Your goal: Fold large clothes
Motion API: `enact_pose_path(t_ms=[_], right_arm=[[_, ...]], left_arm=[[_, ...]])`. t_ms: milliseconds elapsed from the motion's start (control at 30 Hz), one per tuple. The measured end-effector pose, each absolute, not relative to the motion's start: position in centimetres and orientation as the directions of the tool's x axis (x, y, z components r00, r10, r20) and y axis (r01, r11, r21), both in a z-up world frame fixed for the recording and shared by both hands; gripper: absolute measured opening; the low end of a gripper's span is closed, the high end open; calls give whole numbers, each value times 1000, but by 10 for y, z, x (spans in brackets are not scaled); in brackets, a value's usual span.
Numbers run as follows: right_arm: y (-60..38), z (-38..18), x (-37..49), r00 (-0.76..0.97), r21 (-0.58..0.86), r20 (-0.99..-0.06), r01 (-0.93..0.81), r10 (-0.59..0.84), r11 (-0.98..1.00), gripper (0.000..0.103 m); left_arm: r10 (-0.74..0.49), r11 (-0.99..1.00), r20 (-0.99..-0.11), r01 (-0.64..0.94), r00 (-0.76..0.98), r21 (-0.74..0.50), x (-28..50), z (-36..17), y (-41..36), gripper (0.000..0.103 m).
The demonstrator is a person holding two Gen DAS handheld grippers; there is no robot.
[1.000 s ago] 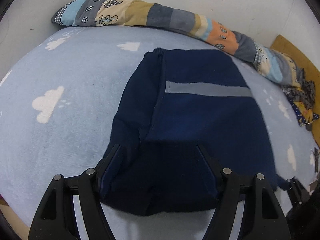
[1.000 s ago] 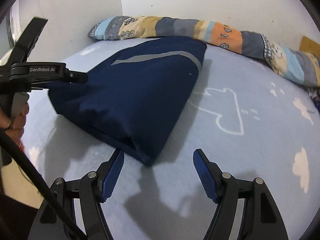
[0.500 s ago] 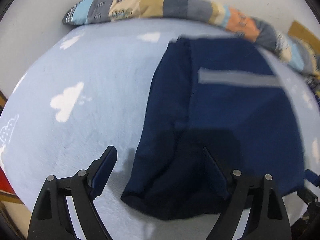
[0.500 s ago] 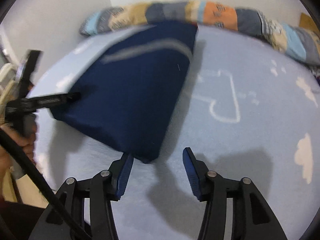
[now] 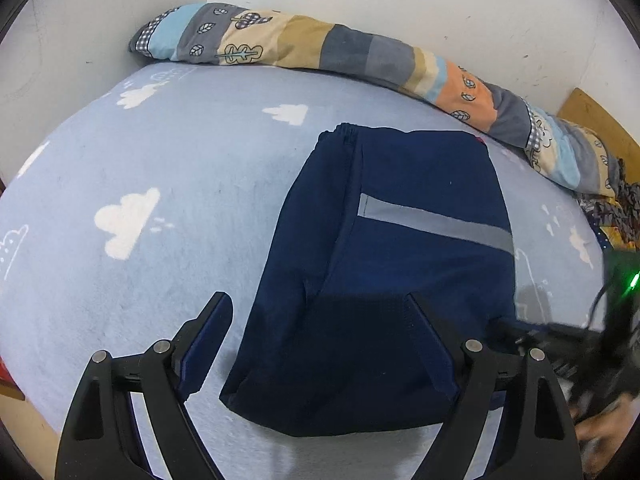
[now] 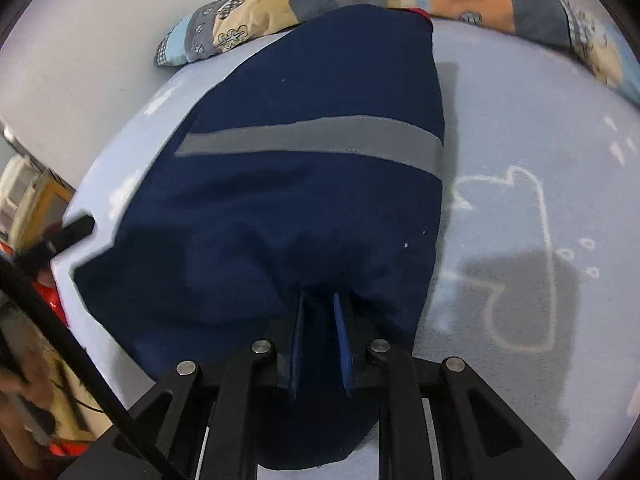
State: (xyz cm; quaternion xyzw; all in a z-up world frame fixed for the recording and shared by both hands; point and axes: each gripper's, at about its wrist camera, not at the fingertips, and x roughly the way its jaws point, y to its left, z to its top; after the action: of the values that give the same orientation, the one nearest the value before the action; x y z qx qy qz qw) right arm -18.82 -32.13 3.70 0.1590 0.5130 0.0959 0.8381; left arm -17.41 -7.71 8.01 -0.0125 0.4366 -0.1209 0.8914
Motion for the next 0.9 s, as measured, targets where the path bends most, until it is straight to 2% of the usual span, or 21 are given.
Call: enact_pose_path(t_ms=[100, 167, 200, 267, 400, 467, 533, 667, 700, 733, 767, 900], right_arm=[[-334, 74, -183, 497, 417, -784, -23, 372, 909, 18], [-340, 106, -167, 579, 369, -751, -31, 318, 929, 20], [-344, 114, -156, 609, 355, -737, -20, 293, 935, 25], [-356, 120, -120, 645, 362, -715, 12, 270, 932, 26], [-365, 93, -55, 629, 336, -749, 87, 210, 938, 26], [-363, 52, -30, 521, 342, -820, 113, 237, 933, 28], [-361, 29, -25, 462, 342, -851, 122, 252, 932, 28], [-364, 63, -49, 509, 405, -804, 88, 308, 910, 31], [-365, 71, -59, 532, 413, -786, 71, 316, 908, 34], [-364, 82, -75, 562, 418, -761, 43, 324, 907, 42], [-360, 91, -97, 571, 413, -751, 12, 332, 911, 44], [-334, 91, -165, 558, 451, -722, -71, 410, 890, 44]], left_arm=[[-230, 970, -771, 202, 594, -134, -171, 82, -78, 86], [-247, 966, -774, 206, 583, -153, -170, 81, -81, 86], [-253, 965, -777, 211, 577, -158, -170, 79, -84, 86], [-266, 961, -785, 223, 560, -167, -170, 75, -92, 86], [-276, 944, -817, 305, 507, -130, -173, 59, -118, 86], [-196, 949, -843, 313, 501, -35, -172, 47, -127, 86], [-137, 947, -860, 318, 492, 31, -170, 38, -132, 86], [-175, 953, -850, 302, 496, -19, -170, 47, -127, 86], [-193, 954, -841, 297, 505, -40, -172, 53, -124, 86], [-203, 954, -834, 294, 513, -51, -173, 57, -121, 86], [-213, 954, -828, 293, 519, -62, -175, 61, -119, 86], [-208, 958, -836, 278, 509, -69, -174, 58, -112, 86]])
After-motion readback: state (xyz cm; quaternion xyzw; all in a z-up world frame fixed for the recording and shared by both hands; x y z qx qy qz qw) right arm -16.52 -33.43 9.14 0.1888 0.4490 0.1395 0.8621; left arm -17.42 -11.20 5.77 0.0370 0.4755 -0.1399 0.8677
